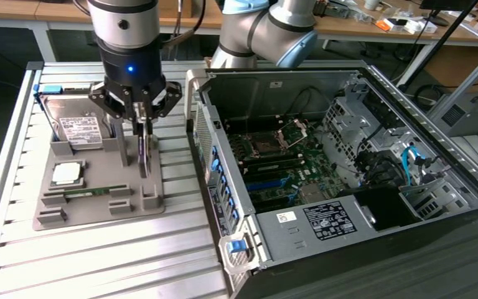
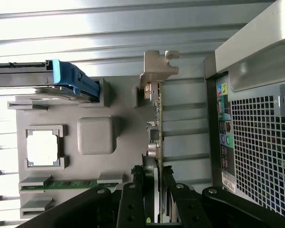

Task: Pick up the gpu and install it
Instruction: 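Pick up the gpu and move the gpu toward the slot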

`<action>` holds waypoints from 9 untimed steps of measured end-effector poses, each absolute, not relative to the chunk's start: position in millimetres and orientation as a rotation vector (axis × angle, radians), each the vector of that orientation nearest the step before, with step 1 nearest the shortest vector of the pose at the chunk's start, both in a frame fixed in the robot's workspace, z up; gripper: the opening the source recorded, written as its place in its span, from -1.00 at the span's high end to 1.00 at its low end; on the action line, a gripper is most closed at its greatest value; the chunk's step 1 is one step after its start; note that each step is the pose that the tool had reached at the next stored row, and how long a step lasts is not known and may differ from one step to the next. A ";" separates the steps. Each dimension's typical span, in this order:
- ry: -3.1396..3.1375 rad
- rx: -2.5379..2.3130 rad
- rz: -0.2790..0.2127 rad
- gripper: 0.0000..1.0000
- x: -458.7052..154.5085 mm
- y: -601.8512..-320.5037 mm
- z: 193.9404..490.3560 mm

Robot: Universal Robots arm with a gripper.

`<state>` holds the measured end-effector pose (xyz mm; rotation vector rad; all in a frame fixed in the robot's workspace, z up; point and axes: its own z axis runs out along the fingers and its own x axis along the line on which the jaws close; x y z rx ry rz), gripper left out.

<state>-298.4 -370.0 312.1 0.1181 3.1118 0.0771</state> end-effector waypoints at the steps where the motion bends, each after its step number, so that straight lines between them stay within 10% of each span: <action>1: 3.112 0.118 0.077 0.47 -298.4 -370.0 313.1; 9: 3.112 0.118 0.079 0.47 -298.4 -370.0 325.9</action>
